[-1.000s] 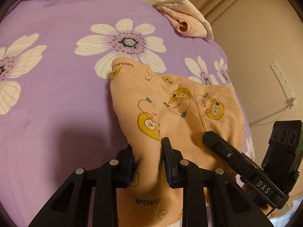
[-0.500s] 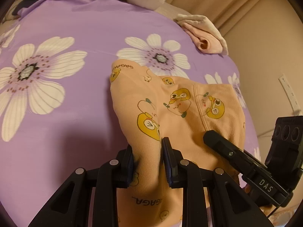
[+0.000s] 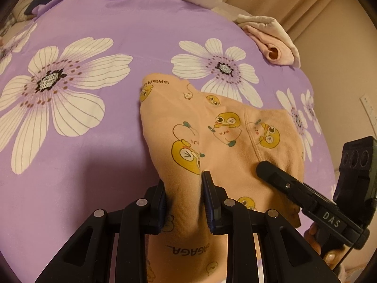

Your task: Fold small clothes

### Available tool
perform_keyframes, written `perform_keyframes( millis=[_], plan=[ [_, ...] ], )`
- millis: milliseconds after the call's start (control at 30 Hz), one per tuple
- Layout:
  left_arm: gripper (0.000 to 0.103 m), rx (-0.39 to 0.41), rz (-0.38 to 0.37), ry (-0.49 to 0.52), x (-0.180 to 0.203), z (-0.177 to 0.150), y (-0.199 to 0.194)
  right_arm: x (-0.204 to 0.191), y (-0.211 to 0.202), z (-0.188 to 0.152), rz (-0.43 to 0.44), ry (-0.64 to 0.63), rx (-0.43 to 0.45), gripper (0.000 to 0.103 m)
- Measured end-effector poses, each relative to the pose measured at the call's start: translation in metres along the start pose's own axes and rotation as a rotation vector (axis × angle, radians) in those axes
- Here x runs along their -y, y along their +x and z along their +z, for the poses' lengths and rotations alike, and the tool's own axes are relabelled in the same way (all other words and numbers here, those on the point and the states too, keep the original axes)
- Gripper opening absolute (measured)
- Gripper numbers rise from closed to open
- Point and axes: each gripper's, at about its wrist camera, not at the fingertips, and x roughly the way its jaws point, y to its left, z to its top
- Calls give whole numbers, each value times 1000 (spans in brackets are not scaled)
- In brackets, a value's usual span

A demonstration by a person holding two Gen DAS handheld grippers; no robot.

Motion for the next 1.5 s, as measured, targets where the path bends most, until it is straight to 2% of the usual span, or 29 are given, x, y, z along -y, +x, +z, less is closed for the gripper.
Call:
perform_keyframes(
  millis=[133, 200, 267, 333, 400, 467, 567, 700, 767, 800, 833, 900, 933, 1067, 1200, 1267, 1333, 1367, 1500],
  plan=[
    [26, -1, 24, 15, -1, -2, 2, 12, 3, -3, -28, 35, -24, 29],
    [28, 2, 41, 22, -1, -4, 3, 17, 5, -5, -43, 60, -41, 36],
    [32, 6, 57, 29, -1, -5, 3, 23, 7, -7, -63, 88, -58, 40],
    [42, 13, 82, 34, -2, -6, 0, 25, 6, -7, -70, 104, -60, 45],
    [47, 13, 96, 29, -6, -8, -2, 28, 3, -8, -78, 114, -57, 51],
    [47, 13, 93, 18, -11, -10, -7, 28, -1, -8, -102, 115, -53, 54],
    [47, 32, 113, 33, -12, -16, -18, 24, -12, -6, -158, 81, -22, 54],
    [47, 77, 153, 104, -3, -24, -38, 15, -32, 1, -248, 12, 60, 54],
    [47, 100, 159, 142, 4, -26, -45, 10, -38, 6, -253, -22, 87, 54],
    [46, 108, 153, 161, 8, -27, -48, 7, -40, 8, -246, -40, 96, 50],
    [40, 113, 151, 176, 11, -27, -49, 2, -41, 10, -236, -73, 102, 48],
    [30, 112, 148, 198, 17, -26, -47, -6, -36, 11, -223, -119, 102, 34],
    [29, 108, 144, 205, 19, -25, -45, -10, -33, 11, -217, -134, 98, 31],
    [28, 75, 142, 226, 25, -23, -27, -15, -11, 10, -204, -153, 37, 23],
    [28, 25, 156, 221, 20, -24, -8, 10, 14, 11, -245, -48, -53, 15],
    [28, 15, 156, 214, 18, -24, -6, 16, 14, 10, -241, -19, -56, 7],
    [28, 16, 150, 204, 18, -22, -7, 17, 12, 10, -237, -10, -54, 7],
    [28, 24, 148, 199, 18, -20, -10, 16, 9, 9, -235, -11, -49, 12],
    [28, 64, 132, 177, 20, -12, -16, -1, -11, 0, -196, -85, -7, 21]
  ],
)
